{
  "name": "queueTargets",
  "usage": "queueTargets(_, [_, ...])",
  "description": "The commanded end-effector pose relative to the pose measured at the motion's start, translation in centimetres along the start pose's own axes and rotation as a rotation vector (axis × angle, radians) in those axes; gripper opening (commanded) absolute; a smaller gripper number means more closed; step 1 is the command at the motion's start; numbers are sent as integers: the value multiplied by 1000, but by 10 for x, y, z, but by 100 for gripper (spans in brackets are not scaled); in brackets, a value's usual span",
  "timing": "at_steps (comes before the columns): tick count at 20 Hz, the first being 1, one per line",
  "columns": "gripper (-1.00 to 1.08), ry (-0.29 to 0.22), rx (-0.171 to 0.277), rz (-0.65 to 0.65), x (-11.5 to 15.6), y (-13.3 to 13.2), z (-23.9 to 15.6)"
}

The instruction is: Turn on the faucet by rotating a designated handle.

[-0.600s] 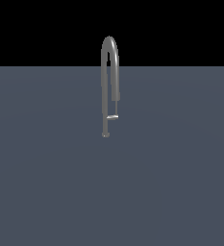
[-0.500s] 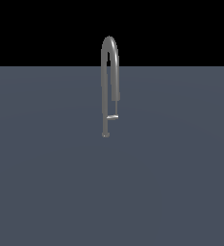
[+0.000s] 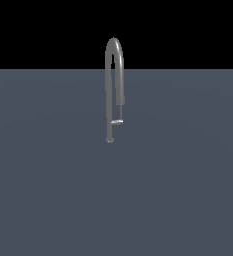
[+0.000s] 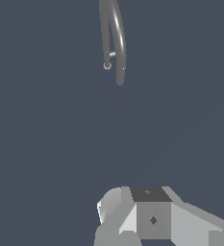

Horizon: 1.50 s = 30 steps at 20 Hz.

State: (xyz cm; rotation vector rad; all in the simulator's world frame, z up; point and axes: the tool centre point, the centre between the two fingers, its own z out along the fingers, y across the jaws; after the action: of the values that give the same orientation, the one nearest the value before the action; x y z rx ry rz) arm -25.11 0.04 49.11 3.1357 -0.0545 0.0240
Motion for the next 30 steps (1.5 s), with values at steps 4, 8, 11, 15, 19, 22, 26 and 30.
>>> queueTargets(4, [-100, 65, 68, 11, 0, -1, -32])
queueTargets(8, [-100, 123, 146, 24, -1, 1, -63])
queueTargets(11, [-100, 165, 219, 35, -2, 6, -88])
queueTargets(15, [-100, 210, 323, 52, -4, 17, -119])
queueTargets(19, [-100, 239, 433, 70, -5, 33, -145])
queueTargets(22, [-100, 250, 518, 85, -4, 47, -162])
queueTargets(26, [-100, 250, 632, 108, 1, 69, -179])
queueTargets(30, [-100, 234, 747, 134, 10, 94, -189])
